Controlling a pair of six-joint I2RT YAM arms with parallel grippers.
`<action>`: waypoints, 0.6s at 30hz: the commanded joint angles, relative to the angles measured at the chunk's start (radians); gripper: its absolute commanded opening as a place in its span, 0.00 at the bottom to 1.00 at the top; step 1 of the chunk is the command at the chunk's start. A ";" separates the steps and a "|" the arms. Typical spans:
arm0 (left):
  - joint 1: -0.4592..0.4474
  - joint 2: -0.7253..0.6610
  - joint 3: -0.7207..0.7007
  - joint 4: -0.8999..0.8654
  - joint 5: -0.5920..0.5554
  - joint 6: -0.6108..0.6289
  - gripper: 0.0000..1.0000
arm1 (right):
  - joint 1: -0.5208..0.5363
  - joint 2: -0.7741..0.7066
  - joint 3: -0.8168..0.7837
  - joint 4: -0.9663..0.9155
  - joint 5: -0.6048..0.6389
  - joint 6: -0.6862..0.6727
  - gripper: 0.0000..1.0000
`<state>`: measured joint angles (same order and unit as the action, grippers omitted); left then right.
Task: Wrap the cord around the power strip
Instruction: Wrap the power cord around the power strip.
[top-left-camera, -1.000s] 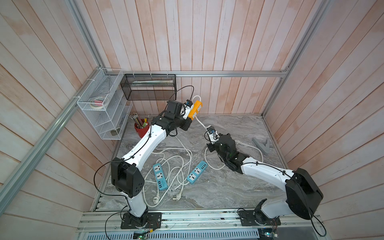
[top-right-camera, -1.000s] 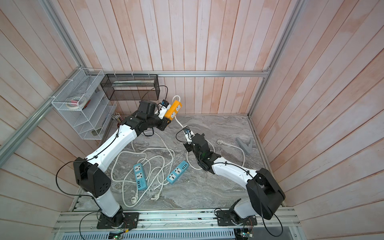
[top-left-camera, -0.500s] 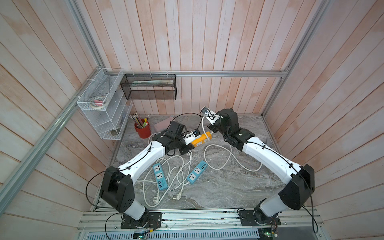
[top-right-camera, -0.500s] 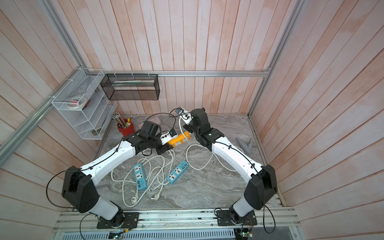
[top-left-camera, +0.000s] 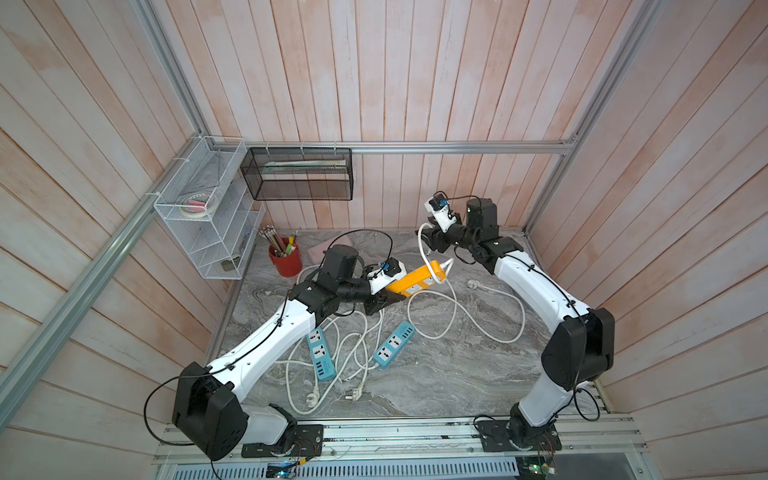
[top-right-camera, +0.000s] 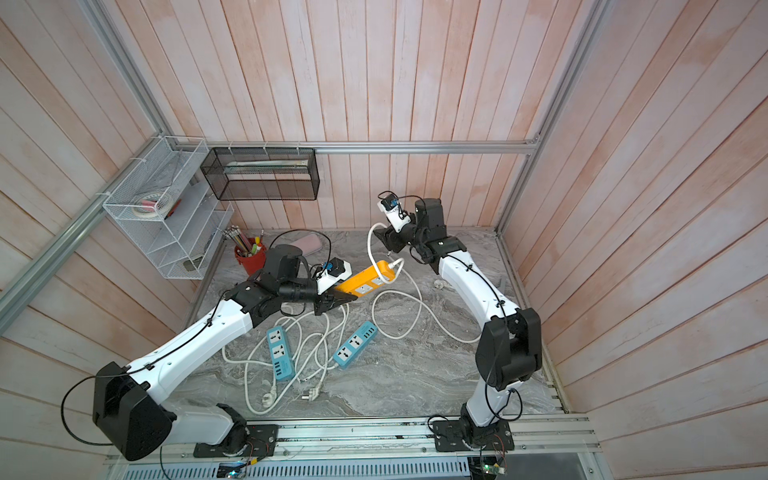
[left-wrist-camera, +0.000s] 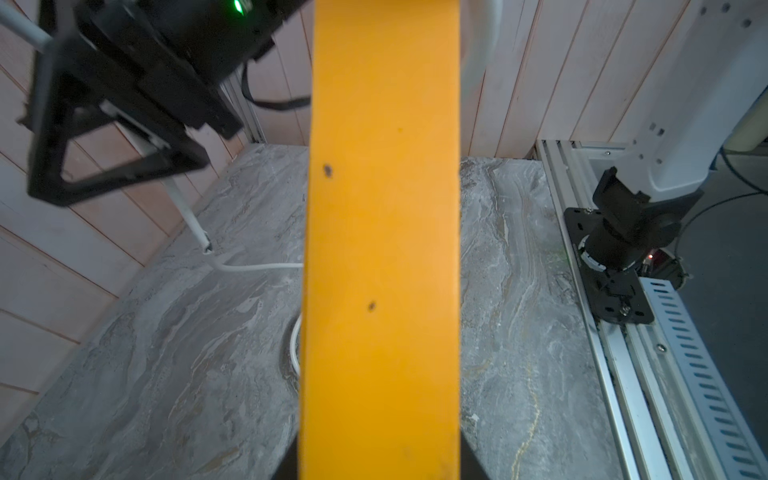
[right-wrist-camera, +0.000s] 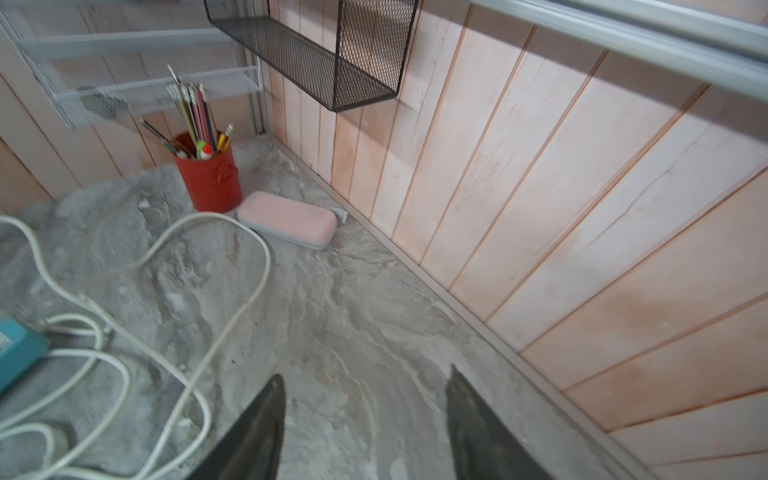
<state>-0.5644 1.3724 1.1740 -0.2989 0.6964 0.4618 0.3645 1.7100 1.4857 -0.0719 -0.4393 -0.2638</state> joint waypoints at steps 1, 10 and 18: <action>-0.005 -0.015 0.010 0.165 0.031 -0.089 0.00 | -0.014 -0.008 -0.118 0.250 -0.074 0.222 0.78; 0.005 -0.016 0.068 0.193 -0.012 -0.194 0.00 | -0.026 -0.019 -0.370 0.512 -0.007 0.378 0.83; 0.015 -0.007 0.101 0.170 -0.023 -0.252 0.00 | -0.013 -0.001 -0.504 0.594 0.140 0.350 0.86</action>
<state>-0.5579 1.3727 1.2240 -0.1764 0.6754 0.2443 0.3435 1.7084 1.0176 0.4244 -0.3786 0.0753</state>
